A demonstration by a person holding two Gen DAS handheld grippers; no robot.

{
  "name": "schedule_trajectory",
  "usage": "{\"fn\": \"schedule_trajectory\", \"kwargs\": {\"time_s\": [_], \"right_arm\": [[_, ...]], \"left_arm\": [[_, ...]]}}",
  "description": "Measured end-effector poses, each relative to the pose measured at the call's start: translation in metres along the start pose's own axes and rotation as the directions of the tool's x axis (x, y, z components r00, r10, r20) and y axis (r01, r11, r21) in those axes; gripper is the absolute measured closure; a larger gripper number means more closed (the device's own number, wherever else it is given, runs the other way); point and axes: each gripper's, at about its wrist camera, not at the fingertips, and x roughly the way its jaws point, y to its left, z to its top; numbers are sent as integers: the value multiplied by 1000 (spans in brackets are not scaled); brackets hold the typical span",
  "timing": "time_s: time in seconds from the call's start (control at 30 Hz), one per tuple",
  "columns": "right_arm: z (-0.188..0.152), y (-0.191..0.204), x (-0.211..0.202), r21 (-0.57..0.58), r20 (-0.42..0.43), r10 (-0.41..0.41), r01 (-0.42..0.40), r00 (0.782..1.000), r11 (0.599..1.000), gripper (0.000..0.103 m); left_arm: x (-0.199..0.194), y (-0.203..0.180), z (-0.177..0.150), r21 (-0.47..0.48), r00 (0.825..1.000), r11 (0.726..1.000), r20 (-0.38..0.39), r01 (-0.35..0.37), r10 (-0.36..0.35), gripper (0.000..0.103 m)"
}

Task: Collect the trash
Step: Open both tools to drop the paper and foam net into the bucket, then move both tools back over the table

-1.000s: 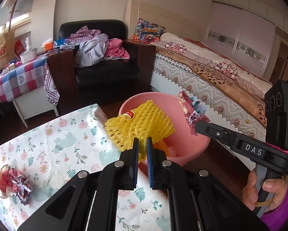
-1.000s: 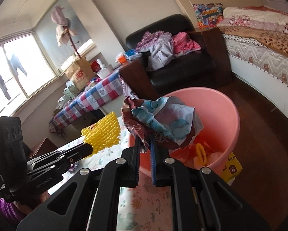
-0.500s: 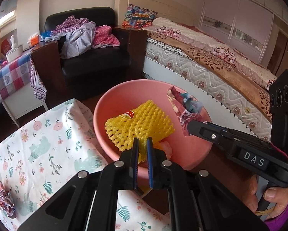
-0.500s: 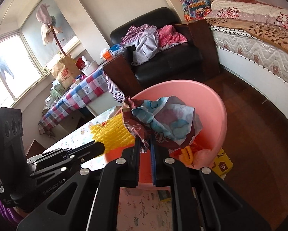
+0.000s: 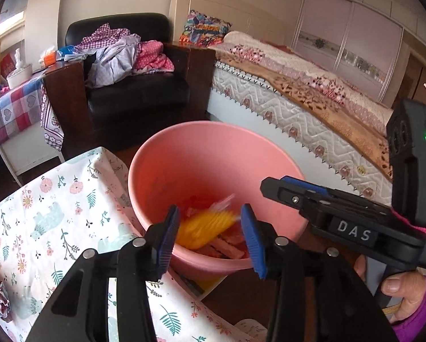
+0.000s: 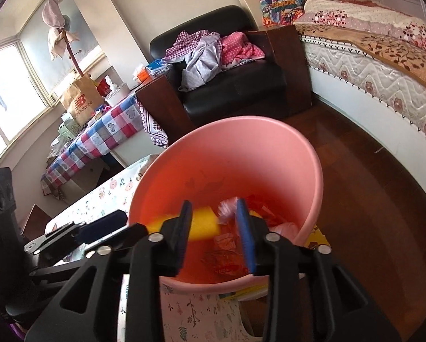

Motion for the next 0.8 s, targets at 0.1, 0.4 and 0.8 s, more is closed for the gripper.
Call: {"fn": "schedule_trajectory", "kwargs": {"time_s": [0.1, 0.4, 0.8], "right_arm": [[0, 2, -2, 1, 0, -7, 7, 1000, 1000, 62], [-4, 11, -18, -19, 12, -1, 2, 1000, 1000, 54], [-21, 45, -49, -84, 47, 22, -18, 999, 996, 47]], "left_arm": [[-8, 2, 2, -17, 1000, 1000, 14, 13, -13, 56], [-36, 5, 1, -42, 999, 999, 50, 16, -14, 49], [-89, 14, -21, -60, 995, 998, 98, -5, 11, 49]]}}
